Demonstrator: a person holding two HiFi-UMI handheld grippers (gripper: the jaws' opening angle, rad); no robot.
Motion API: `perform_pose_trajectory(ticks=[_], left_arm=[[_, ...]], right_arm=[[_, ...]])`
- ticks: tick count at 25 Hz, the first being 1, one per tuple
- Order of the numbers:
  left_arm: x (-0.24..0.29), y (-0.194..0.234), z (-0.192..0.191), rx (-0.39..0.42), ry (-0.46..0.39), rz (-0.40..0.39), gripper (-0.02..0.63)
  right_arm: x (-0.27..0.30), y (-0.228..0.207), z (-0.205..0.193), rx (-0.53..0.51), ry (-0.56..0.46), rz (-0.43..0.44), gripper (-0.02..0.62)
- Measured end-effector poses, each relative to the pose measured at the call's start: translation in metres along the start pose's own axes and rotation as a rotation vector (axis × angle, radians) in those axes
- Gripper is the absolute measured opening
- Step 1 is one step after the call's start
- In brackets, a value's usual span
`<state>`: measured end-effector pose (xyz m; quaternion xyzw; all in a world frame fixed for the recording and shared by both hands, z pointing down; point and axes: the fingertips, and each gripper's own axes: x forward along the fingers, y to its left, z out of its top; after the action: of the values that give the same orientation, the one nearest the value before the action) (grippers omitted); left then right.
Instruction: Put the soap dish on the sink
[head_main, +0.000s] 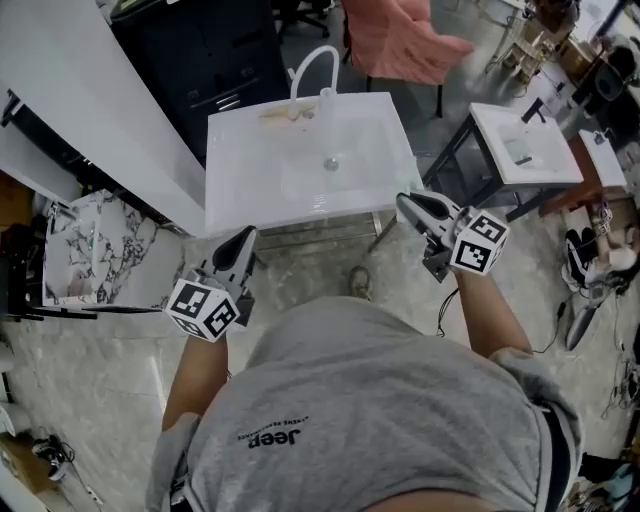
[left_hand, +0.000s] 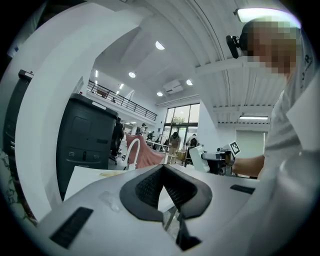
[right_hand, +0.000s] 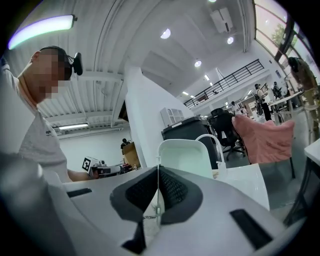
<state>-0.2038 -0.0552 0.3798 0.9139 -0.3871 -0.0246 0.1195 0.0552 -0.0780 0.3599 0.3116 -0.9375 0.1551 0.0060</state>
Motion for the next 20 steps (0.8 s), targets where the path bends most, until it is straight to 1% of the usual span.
perform_pose_trajectory(ticks=[7,11,13,15,18,20], left_arm=[[0.113,0.03,0.015,-0.007,-0.024,0.129,0.014],[0.173,0.038,0.021,-0.028,-0.049,0.181,0.014],[0.195,0.045,0.023,-0.036,-0.051,0.202,0.014],[0.212,0.052,0.025,-0.031,-0.036,0.213,0.014],[0.232,0.065,0.028,-0.019,-0.022,0.208,0.014],[0.241,0.075,0.029,-0.021,-0.023,0.198,0.014]], right_arm=[[0.036,-0.129,0.039,-0.001,0.046,0.117,0.06],[0.046,-0.19,0.059,-0.028,0.079,0.161,0.06],[0.052,-0.214,0.064,-0.038,0.096,0.172,0.06],[0.061,-0.231,0.067,-0.032,0.102,0.184,0.06],[0.073,-0.247,0.069,-0.027,0.101,0.195,0.06],[0.081,-0.255,0.067,-0.028,0.107,0.184,0.06]])
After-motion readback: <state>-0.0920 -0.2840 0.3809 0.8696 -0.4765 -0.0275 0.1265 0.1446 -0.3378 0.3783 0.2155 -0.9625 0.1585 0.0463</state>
